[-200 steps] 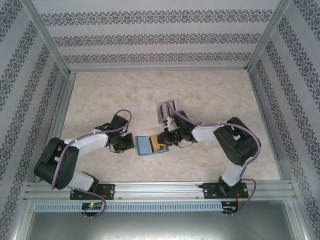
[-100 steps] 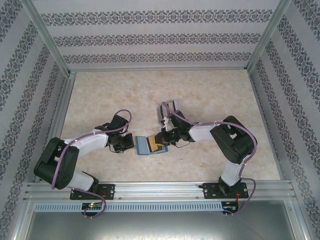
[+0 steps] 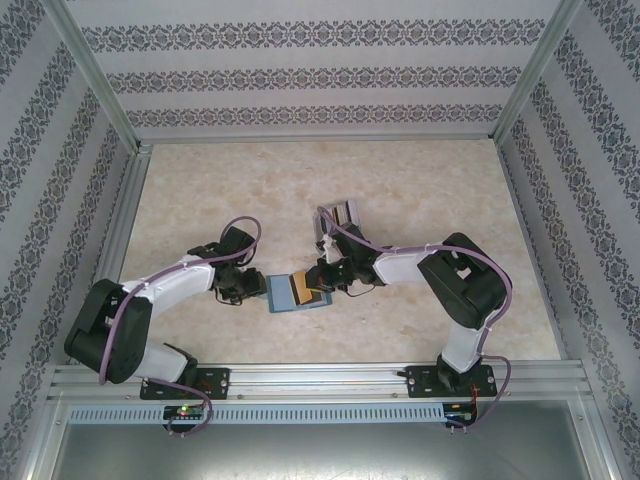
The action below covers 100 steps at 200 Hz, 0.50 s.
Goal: Put the credit cards into the card holder
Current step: Insert the credit card into the card slot.
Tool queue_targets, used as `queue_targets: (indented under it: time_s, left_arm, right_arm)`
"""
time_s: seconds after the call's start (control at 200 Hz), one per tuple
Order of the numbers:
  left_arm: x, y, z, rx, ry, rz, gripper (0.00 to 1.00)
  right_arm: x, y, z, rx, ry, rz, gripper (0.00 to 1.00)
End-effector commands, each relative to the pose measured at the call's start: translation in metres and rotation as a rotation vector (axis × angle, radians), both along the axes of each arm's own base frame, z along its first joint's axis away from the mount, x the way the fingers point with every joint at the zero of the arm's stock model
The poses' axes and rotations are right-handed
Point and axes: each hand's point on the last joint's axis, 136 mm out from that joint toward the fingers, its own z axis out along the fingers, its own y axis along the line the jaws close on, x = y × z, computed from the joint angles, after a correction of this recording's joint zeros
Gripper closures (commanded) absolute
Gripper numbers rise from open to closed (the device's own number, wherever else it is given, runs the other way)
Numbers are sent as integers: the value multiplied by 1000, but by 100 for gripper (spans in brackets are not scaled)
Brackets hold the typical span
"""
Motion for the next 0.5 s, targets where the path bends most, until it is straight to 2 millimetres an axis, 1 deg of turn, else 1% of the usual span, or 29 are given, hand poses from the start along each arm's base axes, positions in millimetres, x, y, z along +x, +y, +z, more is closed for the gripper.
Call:
queue_targets:
  time_s: [0.0, 0.135, 0.245, 0.31, 0.355, 0.425, 0.495]
  left_arm:
    - [-11, 33, 19, 162, 21, 5, 52]
    - [-6, 45, 43, 218, -10, 8, 50]
    - [-2, 40, 56, 178, -43, 17, 49]
    - [1, 32, 60, 130, -63, 23, 49]
    - [3, 22, 61, 66, -77, 29, 50]
    - [6, 3, 56, -46, -87, 28, 52]
    - [6, -8, 47, -102, -69, 30, 56]
  right_arm:
    - [-5, -14, -29, -120, 15, -17, 96]
    - [-6, -15, -31, -130, 13, -14, 96]
    - [-5, -16, -30, -137, 6, -12, 96]
    - [-5, -15, -29, -142, 2, -9, 96]
    - [-5, -15, -28, -142, 0, -9, 96]
    - [-6, -13, -28, -147, -6, -4, 96]
    - [-6, -12, -28, -151, -10, -1, 96]
